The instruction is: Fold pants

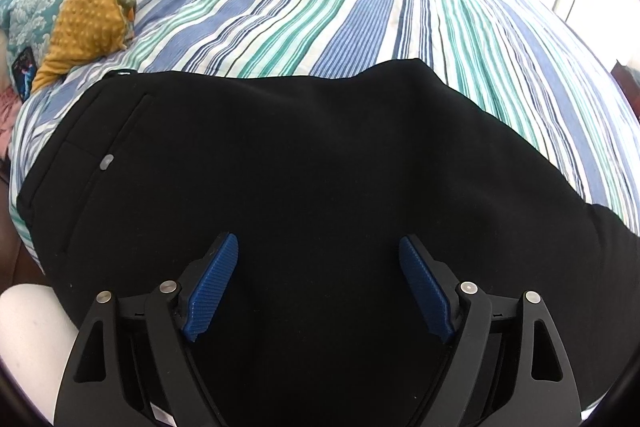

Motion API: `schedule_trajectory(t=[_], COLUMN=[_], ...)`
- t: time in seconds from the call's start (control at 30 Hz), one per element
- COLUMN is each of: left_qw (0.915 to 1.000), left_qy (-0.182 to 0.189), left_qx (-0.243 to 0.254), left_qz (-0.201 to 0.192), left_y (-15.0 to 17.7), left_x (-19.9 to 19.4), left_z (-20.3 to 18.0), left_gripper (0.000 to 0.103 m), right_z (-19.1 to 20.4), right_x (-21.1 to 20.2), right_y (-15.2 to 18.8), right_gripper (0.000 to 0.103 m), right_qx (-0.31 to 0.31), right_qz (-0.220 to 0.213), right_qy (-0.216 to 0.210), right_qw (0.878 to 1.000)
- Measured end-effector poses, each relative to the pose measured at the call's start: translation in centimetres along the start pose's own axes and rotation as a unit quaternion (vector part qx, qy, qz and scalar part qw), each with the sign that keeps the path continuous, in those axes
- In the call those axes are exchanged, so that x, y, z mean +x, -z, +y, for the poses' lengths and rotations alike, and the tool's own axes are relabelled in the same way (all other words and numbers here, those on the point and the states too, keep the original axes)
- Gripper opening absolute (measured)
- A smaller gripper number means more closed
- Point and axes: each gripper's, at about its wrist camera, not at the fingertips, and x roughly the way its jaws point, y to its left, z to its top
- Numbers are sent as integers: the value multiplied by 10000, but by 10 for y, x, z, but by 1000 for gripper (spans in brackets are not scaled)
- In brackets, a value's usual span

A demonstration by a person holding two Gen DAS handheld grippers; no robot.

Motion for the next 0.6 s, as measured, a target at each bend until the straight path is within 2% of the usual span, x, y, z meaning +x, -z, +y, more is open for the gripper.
schedule_trajectory(t=[0.43, 0.6], left_qw=[10000, 10000], left_qy=[-3, -11], left_qx=[2, 10], left_qz=[-2, 2], left_y=[1, 0], left_x=[-1, -1], left_z=[-1, 0], left_gripper=[84, 84], right_z=[0, -16], right_x=[-5, -10], right_y=[0, -10], right_gripper=[83, 83], right_qx=[86, 568], right_qz=[-28, 88], right_qy=[-55, -374], right_qw=[9999, 9976])
